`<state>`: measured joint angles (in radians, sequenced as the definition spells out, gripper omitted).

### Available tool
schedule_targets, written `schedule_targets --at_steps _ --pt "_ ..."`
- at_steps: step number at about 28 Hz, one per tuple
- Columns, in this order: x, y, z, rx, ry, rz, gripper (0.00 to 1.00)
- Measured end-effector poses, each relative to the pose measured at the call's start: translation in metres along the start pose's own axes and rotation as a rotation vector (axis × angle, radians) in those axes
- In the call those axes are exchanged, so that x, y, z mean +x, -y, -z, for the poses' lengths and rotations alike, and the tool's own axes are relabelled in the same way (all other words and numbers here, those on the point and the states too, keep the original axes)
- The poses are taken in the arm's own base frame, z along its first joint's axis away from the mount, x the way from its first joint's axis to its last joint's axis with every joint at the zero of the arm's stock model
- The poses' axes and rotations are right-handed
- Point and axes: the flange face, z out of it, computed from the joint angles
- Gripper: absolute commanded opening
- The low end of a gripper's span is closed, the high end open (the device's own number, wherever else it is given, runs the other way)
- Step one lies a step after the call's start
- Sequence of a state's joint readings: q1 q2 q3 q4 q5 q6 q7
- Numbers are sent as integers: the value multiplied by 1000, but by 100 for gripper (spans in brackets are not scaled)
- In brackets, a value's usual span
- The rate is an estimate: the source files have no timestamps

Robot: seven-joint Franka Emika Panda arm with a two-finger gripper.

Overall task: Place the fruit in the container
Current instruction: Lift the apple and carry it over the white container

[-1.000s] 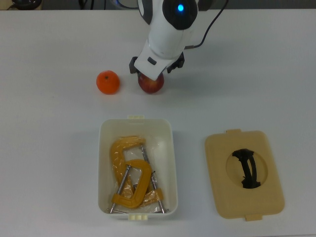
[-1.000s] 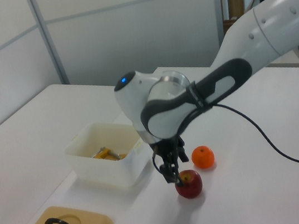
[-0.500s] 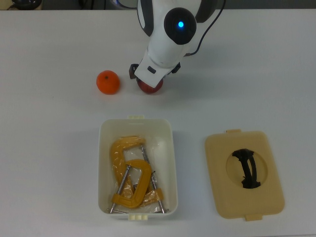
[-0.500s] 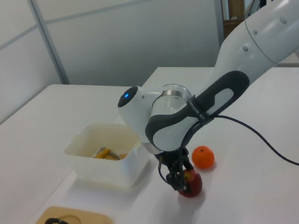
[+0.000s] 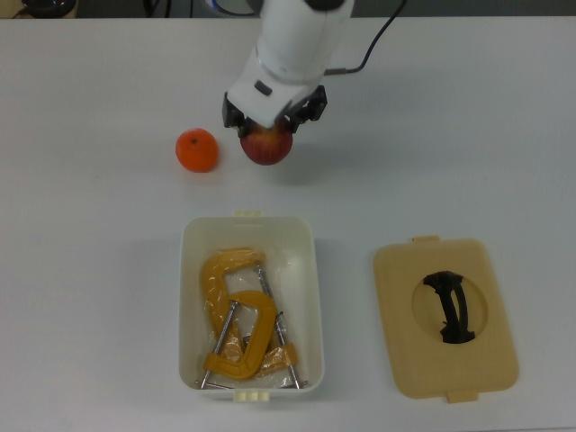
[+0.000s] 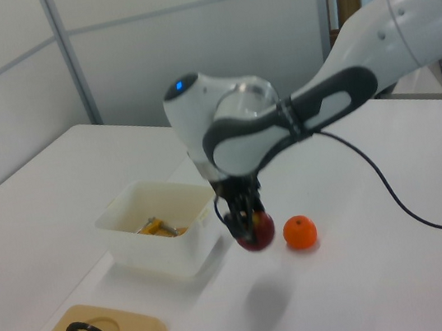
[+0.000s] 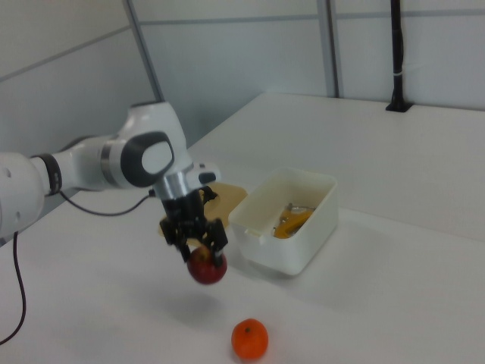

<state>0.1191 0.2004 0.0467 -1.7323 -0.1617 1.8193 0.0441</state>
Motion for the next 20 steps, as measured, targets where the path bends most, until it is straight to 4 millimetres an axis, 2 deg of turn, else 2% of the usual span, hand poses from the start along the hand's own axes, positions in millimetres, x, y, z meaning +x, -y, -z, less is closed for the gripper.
schedule_targets --at_steps 2,6,12,13,16,17,18,20 --pt "3 -15 26 -1 -54 -26 43" --pt "14 -37 53 -22 -173 -56 43" --pt "37 -56 60 -23 -372 -108 44" --pt "41 -59 59 -21 -398 -120 47" --pt "53 -62 54 -6 -473 -175 69" --pt "59 -62 49 3 -496 -202 70" --pt "62 -62 45 8 -504 -217 75" --pt "67 -60 36 11 -506 -239 100"
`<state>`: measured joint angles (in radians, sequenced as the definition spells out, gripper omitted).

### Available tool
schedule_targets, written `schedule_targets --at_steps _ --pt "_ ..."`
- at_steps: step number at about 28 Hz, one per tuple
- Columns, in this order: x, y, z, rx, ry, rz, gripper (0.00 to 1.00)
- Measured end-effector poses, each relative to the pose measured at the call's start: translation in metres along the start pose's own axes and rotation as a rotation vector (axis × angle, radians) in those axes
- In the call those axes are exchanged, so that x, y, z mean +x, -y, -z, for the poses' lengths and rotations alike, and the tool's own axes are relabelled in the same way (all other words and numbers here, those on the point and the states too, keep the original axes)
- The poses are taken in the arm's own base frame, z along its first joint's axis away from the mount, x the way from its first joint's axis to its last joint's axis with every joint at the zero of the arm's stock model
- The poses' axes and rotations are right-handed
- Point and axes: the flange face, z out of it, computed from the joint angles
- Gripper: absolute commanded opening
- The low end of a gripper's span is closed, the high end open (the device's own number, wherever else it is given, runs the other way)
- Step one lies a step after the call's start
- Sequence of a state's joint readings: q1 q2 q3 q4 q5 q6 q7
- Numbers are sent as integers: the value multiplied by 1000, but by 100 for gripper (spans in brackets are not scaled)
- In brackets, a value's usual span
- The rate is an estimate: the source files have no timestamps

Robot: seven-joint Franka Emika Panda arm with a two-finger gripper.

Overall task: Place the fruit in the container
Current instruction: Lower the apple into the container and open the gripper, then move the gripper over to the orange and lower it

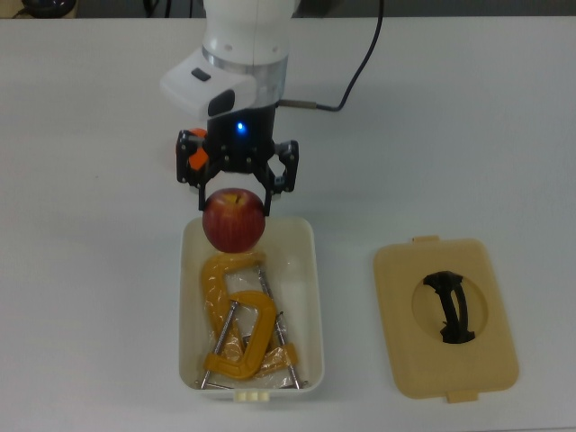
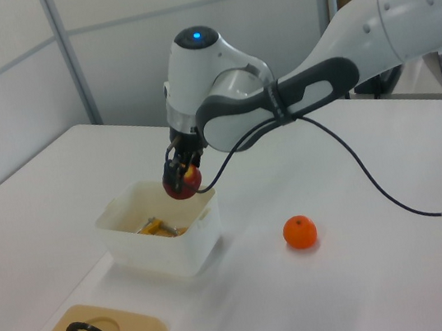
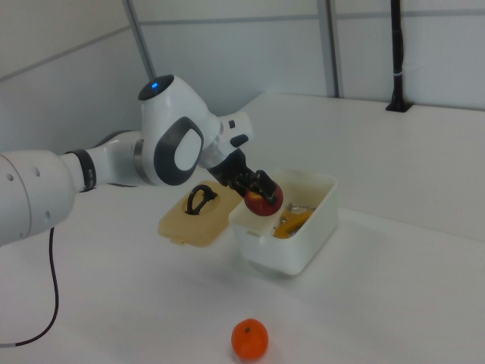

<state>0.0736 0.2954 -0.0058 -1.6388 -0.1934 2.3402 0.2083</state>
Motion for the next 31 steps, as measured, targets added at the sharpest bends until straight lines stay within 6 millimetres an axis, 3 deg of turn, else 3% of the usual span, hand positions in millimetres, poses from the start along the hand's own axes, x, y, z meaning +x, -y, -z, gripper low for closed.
schedule_targets --at_steps 5,11,15,23,31 --pt "-3 3 -18 -8 18 -48 100" --pt "-4 2 -14 -13 30 -86 100" --pt "-16 -1 -7 -36 113 -79 100" --pt "-73 -11 -8 -17 372 89 100" --pt "-126 -32 -52 23 544 233 100"
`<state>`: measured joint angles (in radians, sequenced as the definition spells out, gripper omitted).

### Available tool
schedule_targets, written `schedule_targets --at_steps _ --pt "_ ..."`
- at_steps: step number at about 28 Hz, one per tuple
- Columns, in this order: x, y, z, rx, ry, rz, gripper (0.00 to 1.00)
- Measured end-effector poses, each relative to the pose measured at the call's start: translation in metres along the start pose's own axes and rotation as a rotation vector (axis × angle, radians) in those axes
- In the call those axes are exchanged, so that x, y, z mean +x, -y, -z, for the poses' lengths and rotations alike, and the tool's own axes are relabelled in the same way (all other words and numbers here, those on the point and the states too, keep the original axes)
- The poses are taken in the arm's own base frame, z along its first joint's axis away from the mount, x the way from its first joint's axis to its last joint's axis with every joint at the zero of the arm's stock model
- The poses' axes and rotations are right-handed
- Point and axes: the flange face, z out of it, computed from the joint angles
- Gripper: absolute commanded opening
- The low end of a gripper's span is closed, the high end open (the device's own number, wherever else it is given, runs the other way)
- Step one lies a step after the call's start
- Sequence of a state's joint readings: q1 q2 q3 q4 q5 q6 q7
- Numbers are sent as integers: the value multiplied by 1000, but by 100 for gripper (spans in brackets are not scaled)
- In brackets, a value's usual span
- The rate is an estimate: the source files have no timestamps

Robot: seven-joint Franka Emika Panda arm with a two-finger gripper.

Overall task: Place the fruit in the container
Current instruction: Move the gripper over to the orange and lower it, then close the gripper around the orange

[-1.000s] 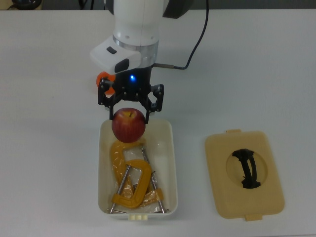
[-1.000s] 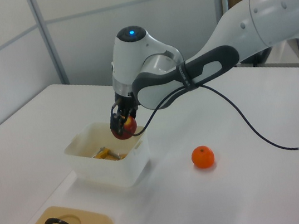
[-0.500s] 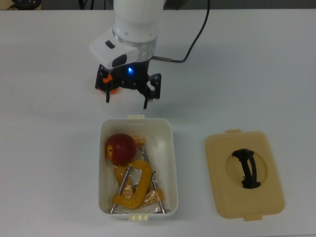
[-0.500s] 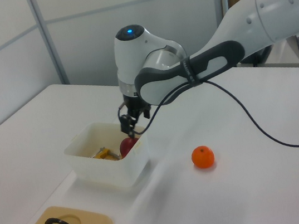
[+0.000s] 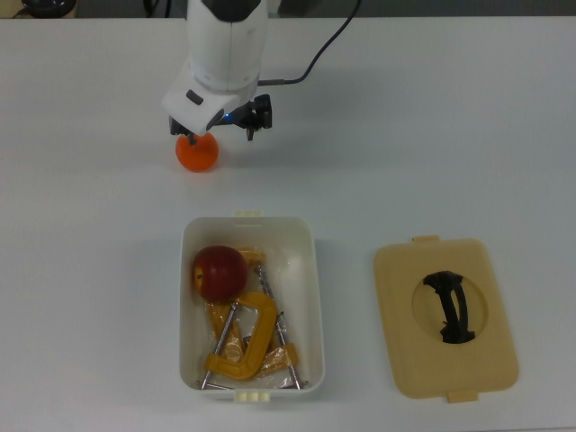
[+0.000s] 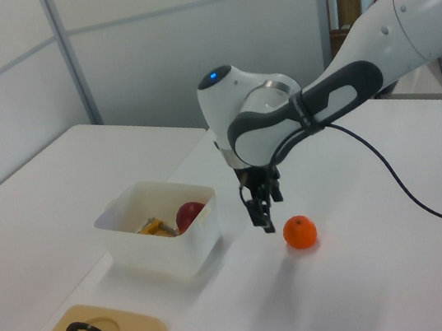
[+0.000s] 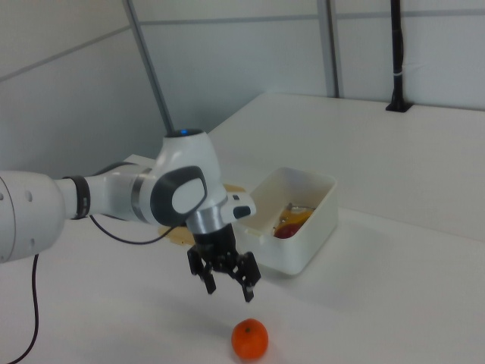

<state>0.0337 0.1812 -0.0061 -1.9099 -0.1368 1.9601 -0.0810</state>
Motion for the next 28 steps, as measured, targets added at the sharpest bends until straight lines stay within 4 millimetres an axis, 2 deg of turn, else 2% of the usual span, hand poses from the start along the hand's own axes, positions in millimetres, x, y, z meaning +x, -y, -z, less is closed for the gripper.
schedule_targets --at_steps 3,6,15,17,18,19,22,24,28 --pt "-6 -6 -20 8 40 25 100" --pt "-8 -11 -31 11 60 31 100" --pt "-6 -24 -69 -6 125 36 98" --pt "-5 -26 -75 -5 130 35 84" --pt "-4 -27 -77 -6 131 34 65" --pt "-4 -28 -79 -5 133 32 56" --pt "-4 -31 -79 -3 132 41 38" --pt "-4 -34 -76 -3 126 55 29" --pt "0 -40 -59 -8 92 72 28"
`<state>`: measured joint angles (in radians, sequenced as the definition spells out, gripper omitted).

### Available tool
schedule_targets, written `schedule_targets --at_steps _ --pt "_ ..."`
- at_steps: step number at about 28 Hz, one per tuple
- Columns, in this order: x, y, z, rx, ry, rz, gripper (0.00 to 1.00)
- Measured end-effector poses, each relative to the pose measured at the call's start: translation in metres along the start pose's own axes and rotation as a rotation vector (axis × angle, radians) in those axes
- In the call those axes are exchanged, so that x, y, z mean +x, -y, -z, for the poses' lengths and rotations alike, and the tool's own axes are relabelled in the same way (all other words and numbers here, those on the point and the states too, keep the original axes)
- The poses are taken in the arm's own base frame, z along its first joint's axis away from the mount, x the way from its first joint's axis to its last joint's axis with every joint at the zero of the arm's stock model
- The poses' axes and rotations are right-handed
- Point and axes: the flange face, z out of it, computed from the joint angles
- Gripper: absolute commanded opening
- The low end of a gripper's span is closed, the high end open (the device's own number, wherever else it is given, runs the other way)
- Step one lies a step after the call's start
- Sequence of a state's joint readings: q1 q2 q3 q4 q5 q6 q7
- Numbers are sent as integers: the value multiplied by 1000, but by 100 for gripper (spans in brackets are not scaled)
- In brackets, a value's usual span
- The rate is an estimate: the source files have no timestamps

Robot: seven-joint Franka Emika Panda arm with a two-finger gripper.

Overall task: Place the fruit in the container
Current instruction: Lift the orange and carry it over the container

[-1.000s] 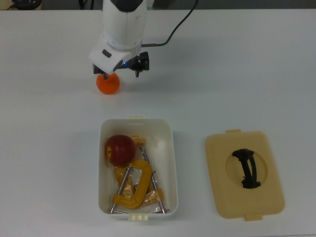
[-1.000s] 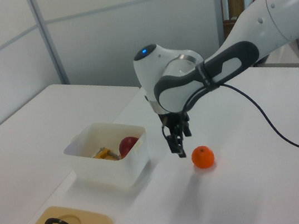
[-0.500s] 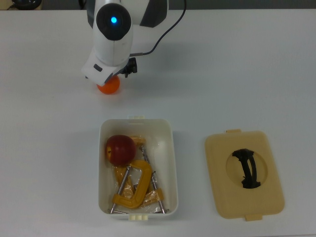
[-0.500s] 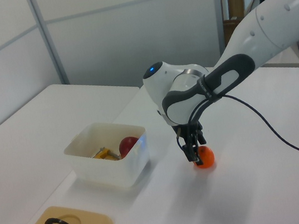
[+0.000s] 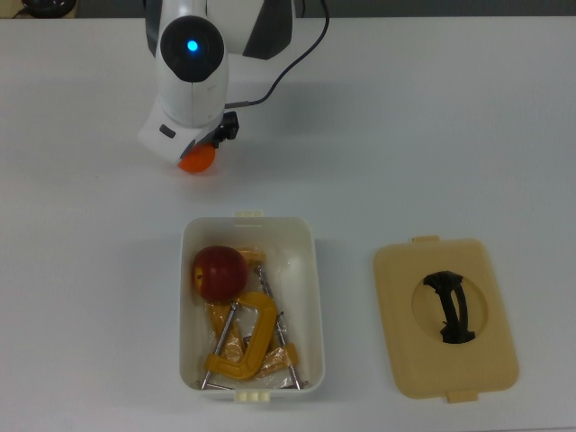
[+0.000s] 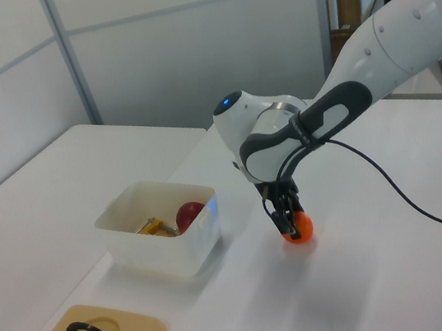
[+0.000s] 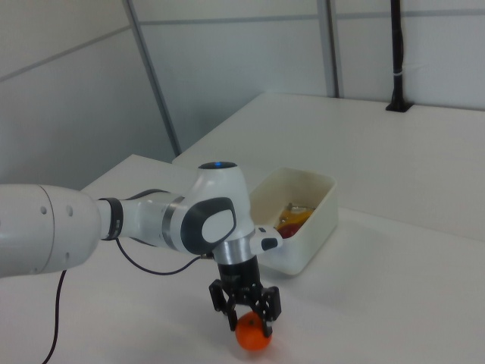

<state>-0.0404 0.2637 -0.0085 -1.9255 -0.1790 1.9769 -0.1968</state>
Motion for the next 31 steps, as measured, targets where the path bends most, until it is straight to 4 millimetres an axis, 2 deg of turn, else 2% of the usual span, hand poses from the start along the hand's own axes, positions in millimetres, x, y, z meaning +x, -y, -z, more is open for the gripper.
schedule_targets --at_steps 5,8,9,15,20,26,31 --pt "2 -8 46 -11 -75 -9 28" --pt "3 -14 83 -5 -129 -28 28" --pt "3 -16 101 -3 -157 -36 28" --pt "5 -20 160 -11 -268 -49 28" --pt "18 -14 184 -29 -410 -96 30" --pt "46 -4 187 -28 -582 -173 33" --pt "69 -2 172 -15 -674 -225 59"
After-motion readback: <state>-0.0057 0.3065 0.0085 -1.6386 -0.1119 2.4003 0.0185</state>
